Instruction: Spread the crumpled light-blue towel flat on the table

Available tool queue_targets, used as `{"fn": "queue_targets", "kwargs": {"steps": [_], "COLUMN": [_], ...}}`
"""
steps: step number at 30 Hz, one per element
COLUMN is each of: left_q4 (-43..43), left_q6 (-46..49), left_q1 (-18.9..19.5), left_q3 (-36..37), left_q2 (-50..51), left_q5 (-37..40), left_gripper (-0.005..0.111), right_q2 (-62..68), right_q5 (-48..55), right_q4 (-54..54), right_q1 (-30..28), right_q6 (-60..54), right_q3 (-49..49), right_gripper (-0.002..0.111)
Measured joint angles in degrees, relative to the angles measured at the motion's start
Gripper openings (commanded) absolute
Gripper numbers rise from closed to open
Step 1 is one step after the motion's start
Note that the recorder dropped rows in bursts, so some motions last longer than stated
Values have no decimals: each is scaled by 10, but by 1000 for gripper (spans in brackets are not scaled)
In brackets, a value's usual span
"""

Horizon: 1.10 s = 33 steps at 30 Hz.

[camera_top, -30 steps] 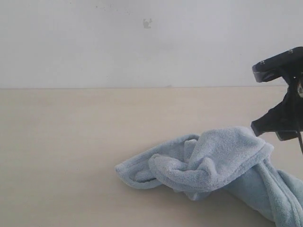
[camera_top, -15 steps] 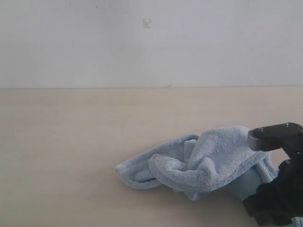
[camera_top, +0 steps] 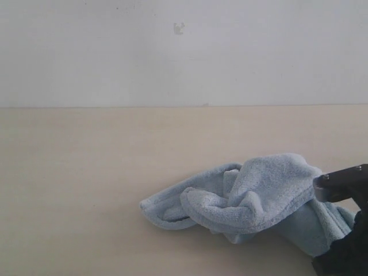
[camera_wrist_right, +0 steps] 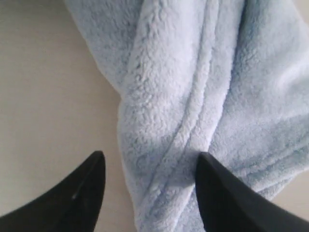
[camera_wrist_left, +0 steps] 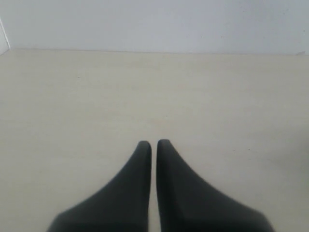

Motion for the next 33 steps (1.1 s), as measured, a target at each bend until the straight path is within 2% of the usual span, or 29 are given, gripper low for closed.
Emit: {"fn": "queue_targets", "kwargs": {"steps": [4, 6, 7, 9, 10, 15, 20, 26, 33], "left_q4": [0, 0, 0, 0, 0, 0, 0, 0, 0], "left_q6": [0, 0, 0, 0, 0, 0, 0, 0, 0], "left_q1": [0, 0, 0, 0, 0, 0, 0, 0, 0], "left_q3": [0, 0, 0, 0, 0, 0, 0, 0, 0], "left_q2": [0, 0, 0, 0, 0, 0, 0, 0, 0], "left_q5": [0, 0, 0, 0, 0, 0, 0, 0, 0], "left_gripper": [4, 4, 4, 4, 4, 4, 4, 4, 4], "right_q2": [54, 74, 80, 83, 83, 58, -36, -149, -157], "right_q5": [16, 9, 6, -3, -6, -24, -65, -121, -149], "right_q4": [-6, -6, -6, -6, -6, -6, -19, -167, -245], "right_q1": [0, 0, 0, 0, 0, 0, 0, 0, 0], "right_q6": [4, 4, 4, 4, 4, 1, -4, 48, 99], "right_q3": [0, 2, 2, 2, 2, -7, -10, -24, -8], "right_gripper": [54, 48, 40, 18, 1, 0, 0, 0, 0]}}
